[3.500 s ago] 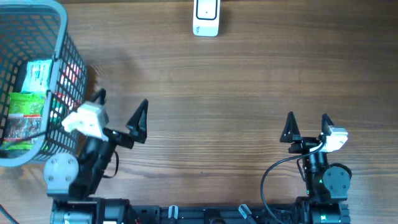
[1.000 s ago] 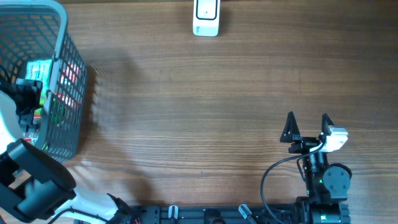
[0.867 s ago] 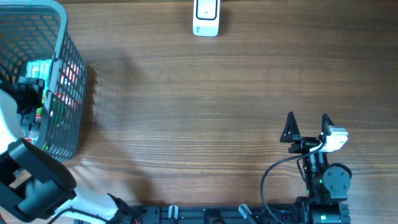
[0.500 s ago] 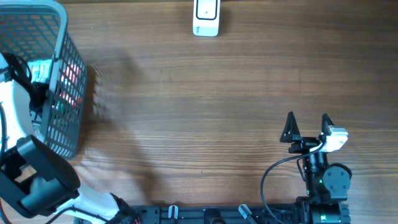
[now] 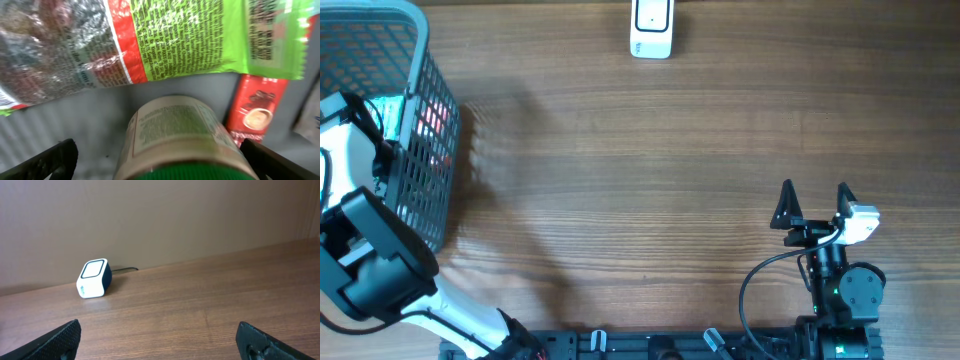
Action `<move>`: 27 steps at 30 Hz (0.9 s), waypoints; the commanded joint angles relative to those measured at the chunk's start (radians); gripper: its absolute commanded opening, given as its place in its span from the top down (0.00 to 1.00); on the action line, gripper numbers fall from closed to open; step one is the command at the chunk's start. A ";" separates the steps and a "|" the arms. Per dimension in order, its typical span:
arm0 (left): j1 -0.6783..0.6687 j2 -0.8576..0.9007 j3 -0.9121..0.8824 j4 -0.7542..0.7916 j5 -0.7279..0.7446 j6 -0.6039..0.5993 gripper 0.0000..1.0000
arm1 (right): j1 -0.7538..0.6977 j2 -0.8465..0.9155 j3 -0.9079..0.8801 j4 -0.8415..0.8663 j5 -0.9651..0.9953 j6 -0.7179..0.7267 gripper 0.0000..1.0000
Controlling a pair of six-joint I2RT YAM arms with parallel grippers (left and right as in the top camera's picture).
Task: Scan the item barcode
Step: 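Reach the left gripper into the basket and grasp the green-capped jar, then lift the jar with the left gripper and place it on the table center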
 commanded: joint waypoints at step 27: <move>0.010 -0.322 0.431 -0.246 0.019 -0.013 0.44 | 0.005 -0.005 -0.001 0.005 0.002 -0.017 0.00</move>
